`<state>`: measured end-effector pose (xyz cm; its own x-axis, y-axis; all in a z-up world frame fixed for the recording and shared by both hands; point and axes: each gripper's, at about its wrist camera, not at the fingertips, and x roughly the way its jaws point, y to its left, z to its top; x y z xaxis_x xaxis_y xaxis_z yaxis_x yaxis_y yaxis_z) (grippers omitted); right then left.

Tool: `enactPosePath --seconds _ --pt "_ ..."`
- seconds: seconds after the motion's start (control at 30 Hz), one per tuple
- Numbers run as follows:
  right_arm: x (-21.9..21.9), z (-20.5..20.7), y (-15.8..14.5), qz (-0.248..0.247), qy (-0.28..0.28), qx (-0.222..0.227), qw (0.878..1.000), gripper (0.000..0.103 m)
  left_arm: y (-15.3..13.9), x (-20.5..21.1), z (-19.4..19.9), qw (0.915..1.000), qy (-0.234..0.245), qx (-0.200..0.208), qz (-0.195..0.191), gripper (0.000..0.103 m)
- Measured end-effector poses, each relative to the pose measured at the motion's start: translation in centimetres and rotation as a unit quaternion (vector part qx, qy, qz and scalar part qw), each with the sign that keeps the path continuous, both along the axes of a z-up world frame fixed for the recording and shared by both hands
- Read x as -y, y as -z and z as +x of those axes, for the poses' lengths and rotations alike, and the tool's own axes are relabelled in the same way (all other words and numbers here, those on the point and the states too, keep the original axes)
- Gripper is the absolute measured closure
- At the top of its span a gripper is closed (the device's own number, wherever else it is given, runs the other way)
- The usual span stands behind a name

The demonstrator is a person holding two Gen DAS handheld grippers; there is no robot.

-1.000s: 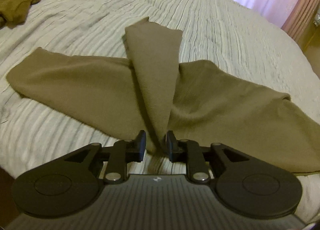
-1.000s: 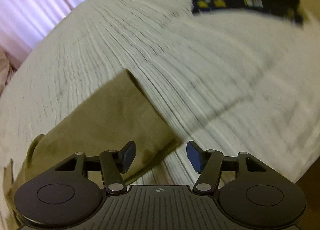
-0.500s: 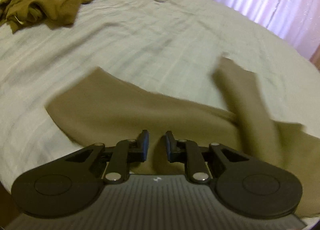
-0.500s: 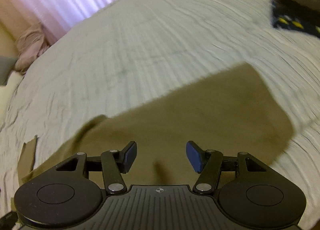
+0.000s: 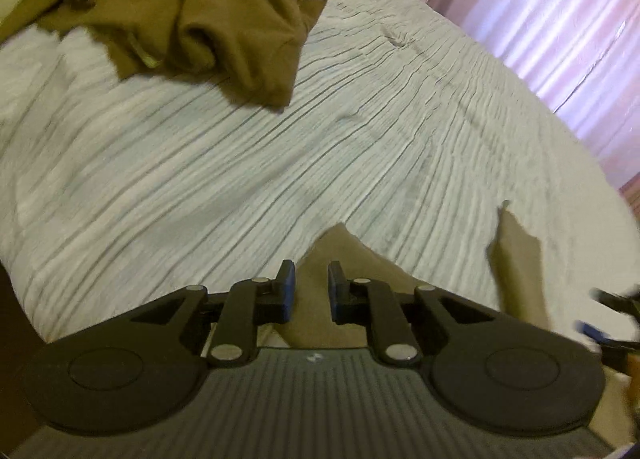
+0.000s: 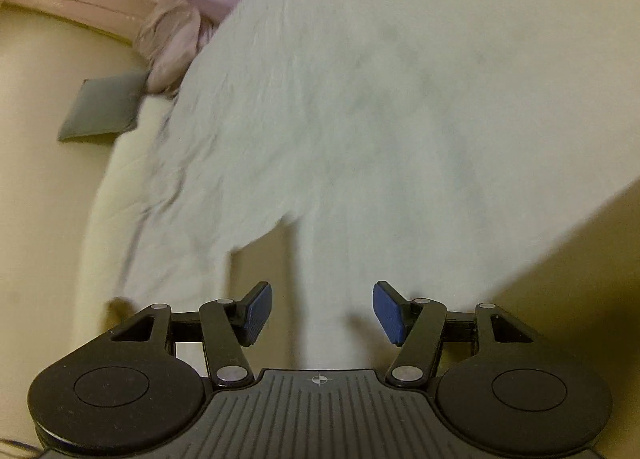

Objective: Fold clothes

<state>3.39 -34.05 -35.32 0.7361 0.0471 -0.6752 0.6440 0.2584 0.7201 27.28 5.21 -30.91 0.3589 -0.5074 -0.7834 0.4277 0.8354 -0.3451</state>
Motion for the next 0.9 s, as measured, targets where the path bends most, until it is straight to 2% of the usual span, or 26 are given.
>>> enactPosePath --seconds 0.1,0.13,0.2,0.23,0.27,0.33,0.4,0.47,0.57,0.67,0.7,0.73,0.77,0.83,0.9 --pt "-0.4 4.3 2.6 0.048 -0.003 -0.017 0.999 0.044 0.3 -1.0 0.5 0.9991 -0.012 -0.033 -0.024 0.091" --pt "-0.7 4.8 2.5 0.04 -0.007 -0.014 0.999 0.058 0.3 -1.4 0.7 0.9987 -0.016 -0.038 -0.03 0.091" --pt "-1.2 5.8 2.4 0.025 -0.013 -0.008 1.0 0.101 0.2 -2.3 1.0 0.9976 -0.025 -0.048 -0.043 0.091" --pt "-1.5 6.3 2.4 0.017 -0.017 -0.005 1.0 0.103 0.1 -2.9 1.3 0.997 -0.031 -0.051 -0.05 0.091" --pt "-2.1 6.8 1.9 -0.002 -0.025 -0.001 1.0 0.103 0.0 -3.4 1.5 0.9961 -0.038 -0.056 -0.056 0.091" --pt "-4.5 7.6 -0.8 -0.08 -0.059 0.014 0.995 0.103 -0.1 -4.6 2.1 0.9941 -0.055 -0.064 -0.068 0.091" --pt "-7.6 8.5 -3.9 -0.163 -0.108 0.038 0.98 0.103 -0.3 -5.7 2.5 0.9921 -0.07 -0.069 -0.079 0.091" --pt "-11.9 9.4 -6.8 -0.229 -0.172 0.072 0.955 0.103 -0.6 -6.4 2.7 0.991 -0.077 -0.069 -0.084 0.091" --pt "-19.4 10.6 -8.8 -0.294 -0.294 0.086 0.906 0.103 -1.0 -7.2 2.6 0.9906 -0.081 -0.069 -0.086 0.091" --pt "-25.4 11.4 -6.9 -0.314 -0.392 0.023 0.865 0.102 -0.9 -7.7 2.4 0.9897 -0.082 -0.078 -0.088 0.091" --pt "-27.0 11.4 -6.1 -0.318 -0.415 0.003 0.852 0.095 -0.8 -7.7 2.2 0.9893 -0.083 -0.081 -0.088 0.091" --pt "-27.8 10.8 -5.5 -0.323 -0.42 -0.007 0.848 0.09 -0.5 -7.6 2.0 0.989 -0.08 -0.087 -0.089 0.091" --pt "-28.1 10.0 -5.0 -0.326 -0.416 -0.017 0.849 0.083 -0.3 -7.5 1.8 0.9886 -0.077 -0.092 -0.091 0.091" --pt "-27.7 8.4 -4.4 -0.325 -0.392 -0.04 0.86 0.053 0.2 -7.2 1.4 0.9878 -0.072 -0.103 -0.093 0.091" --pt "-26.5 6.0 -4.5 -0.315 -0.361 -0.058 0.876 0.053 0.7 -6.9 1.0 0.9868 -0.066 -0.113 -0.095 0.091"
